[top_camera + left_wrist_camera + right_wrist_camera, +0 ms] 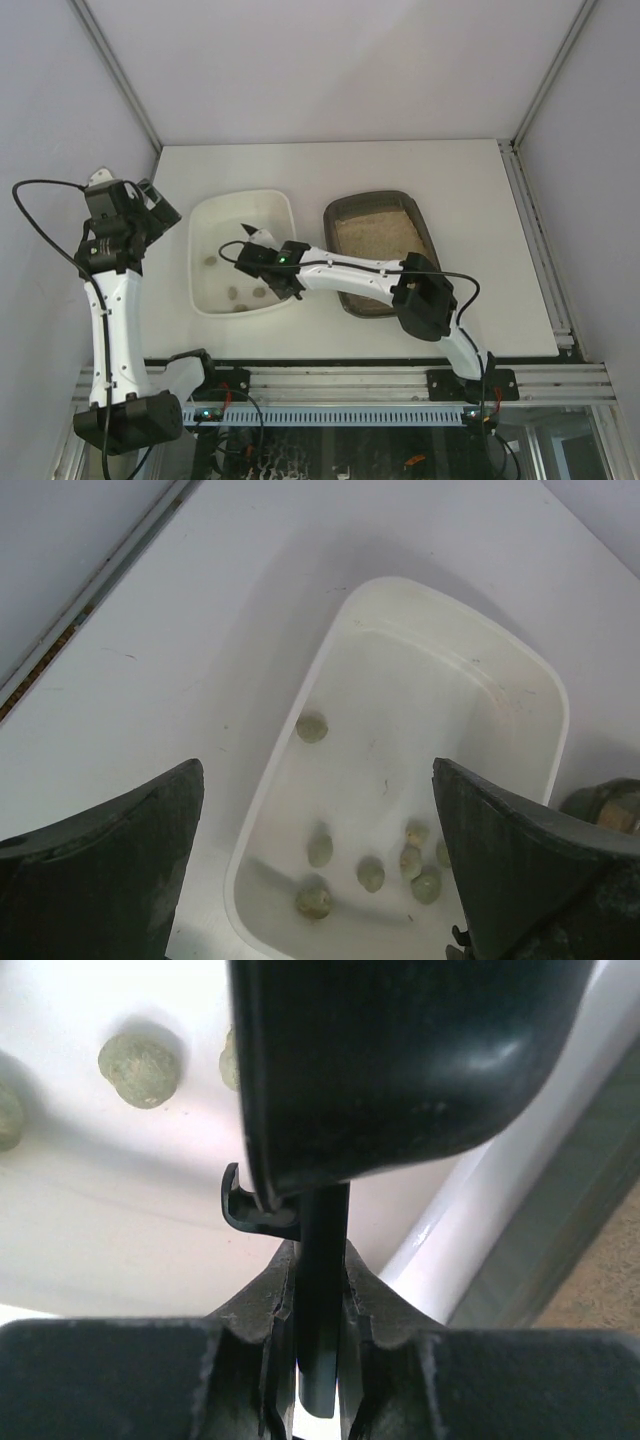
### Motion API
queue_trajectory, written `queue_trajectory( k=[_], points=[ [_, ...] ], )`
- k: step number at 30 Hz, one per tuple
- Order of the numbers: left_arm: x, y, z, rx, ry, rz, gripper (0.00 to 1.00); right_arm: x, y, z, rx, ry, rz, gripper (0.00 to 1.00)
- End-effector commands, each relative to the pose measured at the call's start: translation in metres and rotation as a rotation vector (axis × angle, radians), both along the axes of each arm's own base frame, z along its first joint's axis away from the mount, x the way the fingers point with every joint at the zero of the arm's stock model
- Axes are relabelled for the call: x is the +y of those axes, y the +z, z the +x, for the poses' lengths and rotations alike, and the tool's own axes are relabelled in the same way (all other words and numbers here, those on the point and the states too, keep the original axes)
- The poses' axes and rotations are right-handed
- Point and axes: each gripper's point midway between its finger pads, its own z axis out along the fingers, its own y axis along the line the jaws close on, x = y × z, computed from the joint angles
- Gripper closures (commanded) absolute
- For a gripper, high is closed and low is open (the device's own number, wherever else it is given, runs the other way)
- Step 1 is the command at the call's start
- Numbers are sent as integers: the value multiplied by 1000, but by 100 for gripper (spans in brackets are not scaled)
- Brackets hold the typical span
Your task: Clean the litter box
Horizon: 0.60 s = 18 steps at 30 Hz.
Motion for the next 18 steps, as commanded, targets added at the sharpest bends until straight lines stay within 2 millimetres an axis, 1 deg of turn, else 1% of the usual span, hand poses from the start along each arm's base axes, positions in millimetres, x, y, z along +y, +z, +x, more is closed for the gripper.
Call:
queue_trajectory(
  k=[1, 3, 4, 5, 6, 7, 8, 10, 12, 14, 16, 17, 18],
  points=[
    [-6, 7, 0, -52, -14, -32, 0, -4, 62, 19, -146, -38, 150, 100],
    [-13, 5, 1, -50, -43, -54, 0, 0, 94, 18, -174, -44, 288, 100],
    [-15, 4, 2, -50, -56, -64, 0, 1, 115, 17, -186, -48, 366, 100],
    [-19, 5, 3, -54, -71, -76, 0, 0, 130, 15, -193, -55, 435, 100],
    [-21, 6, 5, -57, -82, -83, 0, -4, 156, 12, -203, -56, 528, 100],
    [-25, 6, 8, -58, -95, -89, 0, -10, 174, 10, -206, -72, 602, 100],
    [-29, 8, 12, -57, -113, -86, 0, -20, 184, 11, -205, -103, 658, 100],
    [-46, 13, 22, -47, -168, -42, 0, -42, 207, 8, -204, -142, 781, 100],
    [-77, 16, 34, -33, -249, 9, 1, -69, 218, 6, -214, -182, 851, 100],
    [-115, 14, 46, -8, -338, 25, 0, -103, 221, 6, -254, -255, 850, 100],
    [-153, 5, 57, 35, -401, 8, 0, -142, 223, 7, -309, -352, 820, 100],
    [-174, -4, 60, 73, -440, -10, 0, -162, 226, 7, -335, -399, 813, 100],
    [-199, -10, 61, 107, -490, -28, 0, -180, 218, 3, -331, -440, 789, 100]
  ],
)
